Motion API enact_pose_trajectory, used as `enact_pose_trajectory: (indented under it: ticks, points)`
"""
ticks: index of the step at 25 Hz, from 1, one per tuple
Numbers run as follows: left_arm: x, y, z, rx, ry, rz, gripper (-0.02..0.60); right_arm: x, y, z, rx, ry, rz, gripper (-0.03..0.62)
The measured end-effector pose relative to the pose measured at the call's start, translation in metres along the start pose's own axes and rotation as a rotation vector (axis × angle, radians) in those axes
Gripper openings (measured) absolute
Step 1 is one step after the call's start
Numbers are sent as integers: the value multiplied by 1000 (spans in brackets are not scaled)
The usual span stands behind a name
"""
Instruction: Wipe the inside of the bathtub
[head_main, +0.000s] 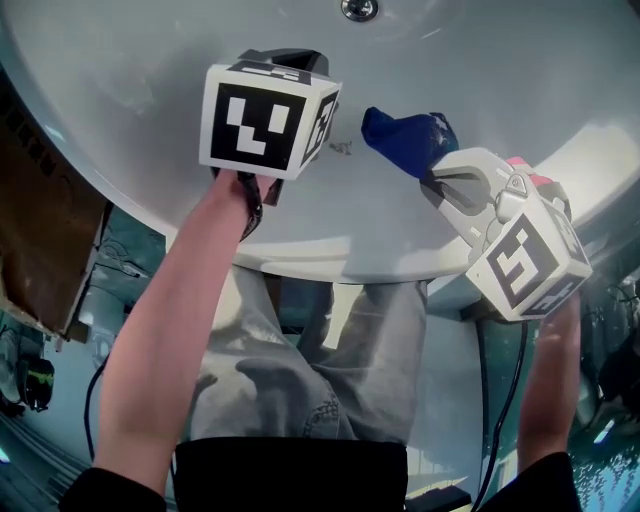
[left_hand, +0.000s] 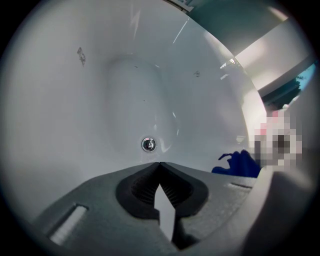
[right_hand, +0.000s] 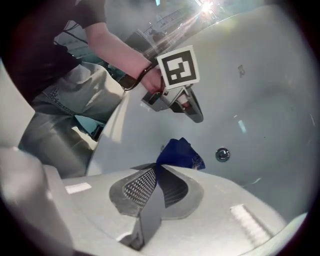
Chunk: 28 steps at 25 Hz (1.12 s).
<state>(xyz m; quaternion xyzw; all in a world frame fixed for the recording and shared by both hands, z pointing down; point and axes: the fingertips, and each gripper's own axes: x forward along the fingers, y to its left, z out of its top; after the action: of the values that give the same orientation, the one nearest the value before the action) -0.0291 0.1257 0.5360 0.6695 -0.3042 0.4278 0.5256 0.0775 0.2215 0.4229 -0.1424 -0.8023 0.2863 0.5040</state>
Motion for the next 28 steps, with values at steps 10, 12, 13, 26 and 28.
enact_pose_trajectory:
  ticks: [10,12,13,26,28]
  points:
    - [6,2,0,-8,8,-3,5,13,-104,-14,-38,60,-96,23]
    - [7,4,1,-14,10,-3,5,18,-122,-19,-43,85,-99,23]
    - [8,4,0,-18,11,-3,5,21,-131,-21,-47,96,-99,23]
    - [19,2,-4,-25,39,-24,5,90,-212,-66,-119,312,-153,23]
    - [18,6,0,-23,36,-19,5,97,-215,-69,-150,359,-141,23]
